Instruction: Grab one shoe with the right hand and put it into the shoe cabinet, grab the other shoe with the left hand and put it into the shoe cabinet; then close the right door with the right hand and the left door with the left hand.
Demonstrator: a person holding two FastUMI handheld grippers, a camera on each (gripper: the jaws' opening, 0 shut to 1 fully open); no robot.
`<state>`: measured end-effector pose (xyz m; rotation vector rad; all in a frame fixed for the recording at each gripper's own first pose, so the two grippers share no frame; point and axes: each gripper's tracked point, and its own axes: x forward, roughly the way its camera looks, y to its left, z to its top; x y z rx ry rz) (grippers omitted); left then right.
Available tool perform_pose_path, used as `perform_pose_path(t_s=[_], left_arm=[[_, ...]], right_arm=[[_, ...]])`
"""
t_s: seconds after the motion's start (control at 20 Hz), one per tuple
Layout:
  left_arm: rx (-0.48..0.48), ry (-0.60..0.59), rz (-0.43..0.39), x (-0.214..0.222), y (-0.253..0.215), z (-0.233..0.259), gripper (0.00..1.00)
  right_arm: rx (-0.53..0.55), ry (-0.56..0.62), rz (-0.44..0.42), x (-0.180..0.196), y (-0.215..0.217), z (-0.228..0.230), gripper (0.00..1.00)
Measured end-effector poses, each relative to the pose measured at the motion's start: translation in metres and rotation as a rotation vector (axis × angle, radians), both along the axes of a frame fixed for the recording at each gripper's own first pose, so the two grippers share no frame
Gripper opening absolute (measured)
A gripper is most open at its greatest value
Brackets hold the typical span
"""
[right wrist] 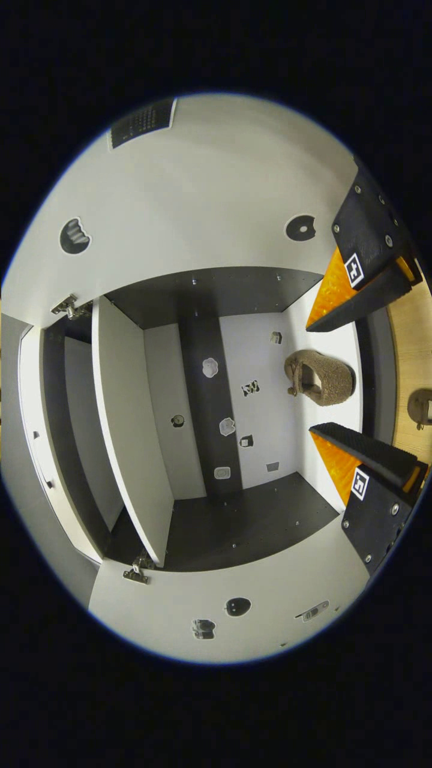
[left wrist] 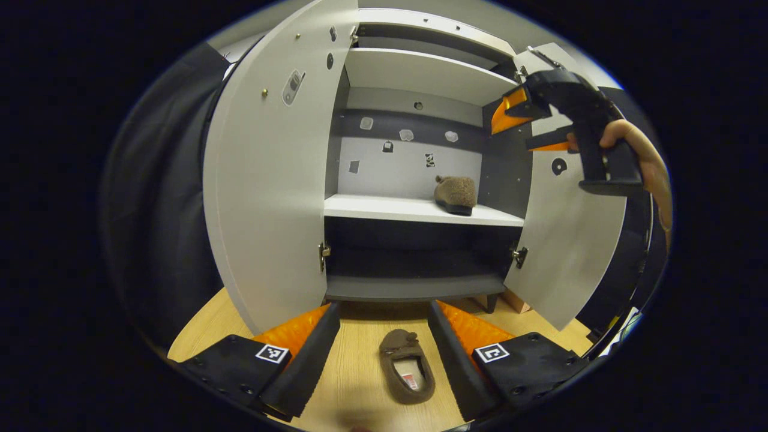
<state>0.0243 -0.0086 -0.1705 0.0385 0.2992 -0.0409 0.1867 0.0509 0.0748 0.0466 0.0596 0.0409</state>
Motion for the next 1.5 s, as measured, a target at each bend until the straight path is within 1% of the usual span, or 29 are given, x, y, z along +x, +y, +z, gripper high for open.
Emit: perform_pose_path(t_s=[0.1, 0.15, 0.2, 0.25, 0.3, 0.5, 0.55, 0.65, 0.8, 0.85, 0.9, 0.95, 1.0, 1.1, 1.2, 1.25, 1.3, 1.35, 1.4, 1.45, 1.5], left_arm=[[-0.001, 0.060, 0.003, 0.006, -0.002, -0.030, 0.97], [-0.003, 0.092, 0.003, 0.009, -0.004, -0.044, 0.99], [-0.004, 0.116, 0.002, 0.012, -0.006, -0.059, 0.97], [0.001, 0.143, 0.004, 0.015, -0.007, -0.074, 0.99], [-0.004, 0.170, 0.005, 0.016, -0.008, -0.088, 0.97], [-0.061, 0.347, 0.053, 0.012, 0.002, -0.156, 0.97], [-0.069, 0.375, 0.060, 0.011, 0.003, -0.167, 0.99], [-0.062, 0.414, 0.068, 0.012, 0.005, -0.182, 0.98], [-0.028, 0.468, 0.061, 0.014, 0.006, -0.206, 0.98], [-0.020, 0.483, 0.059, 0.016, 0.006, -0.214, 1.00], [-0.019, 0.500, 0.051, 0.016, 0.004, -0.221, 0.98], [-0.019, 0.517, 0.048, 0.015, 0.002, -0.226, 1.00], [-0.013, 0.526, 0.047, 0.016, 0.002, -0.231, 0.97], [-0.010, 0.558, 0.037, 0.015, -0.002, -0.240, 0.96], [-0.022, 0.570, 0.024, 0.015, -0.009, -0.245, 0.82], [-0.033, 0.576, -0.005, 0.016, -0.016, -0.248, 0.66], [0.007, 0.581, -0.002, 0.017, -0.015, -0.247, 0.56], [0.060, 0.583, 0.003, 0.017, -0.010, -0.245, 0.37], [0.110, 0.574, 0.012, 0.022, -0.003, -0.246, 0.37], [0.114, 0.588, -0.006, 0.019, -0.005, -0.241, 0.10], [0.094, 0.596, -0.023, 0.018, -0.010, -0.236, 0.10]], right_arm=[[-0.021, -0.020, -0.001, -0.013, -0.001, 0.003, 0.93], [-0.030, -0.022, 0.001, -0.020, -0.001, 0.002, 0.93], [-0.034, -0.028, 0.005, -0.027, -0.001, 0.002, 0.93], [-0.036, -0.035, 0.009, -0.035, 0.000, 0.006, 0.93], [-0.038, -0.041, 0.014, -0.042, 0.001, 0.007, 0.93], [-0.037, -0.047, 0.027, -0.065, 0.000, 0.006, 0.93], [-0.033, -0.043, 0.028, -0.069, -0.001, 0.005, 0.93], [-0.038, -0.041, 0.019, -0.079, -0.009, 0.003, 0.93], [-0.038, -0.034, -0.002, -0.089, -0.023, 0.000, 0.93], [-0.034, -0.029, -0.006, -0.093, -0.027, -0.002, 0.93], [-0.032, -0.026, -0.012, -0.097, -0.032, -0.003, 0.93], [-0.031, -0.024, -0.018, -0.102, -0.038, -0.004, 0.93], [-0.030, -0.023, -0.024, -0.108, -0.044, -0.005, 0.93], [-0.023, -0.023, -0.034, -0.121, -0.054, -0.005, 0.93], [-0.015, -0.028, -0.046, -0.132, -0.064, -0.005, 0.93], [-0.016, -0.032, -0.055, -0.139, -0.069, -0.004, 0.93], [-0.021, -0.037, -0.065, -0.143, -0.074, -0.003, 0.93], [-0.029, -0.042, -0.074, -0.146, -0.077, -0.002, 0.93], [-0.040, -0.046, -0.082, -0.149, -0.081, -0.002, 0.93], [-0.048, -0.047, -0.085, -0.152, -0.082, -0.004, 0.93], [-0.051, -0.045, -0.084, -0.154, -0.081, -0.005, 0.93]])
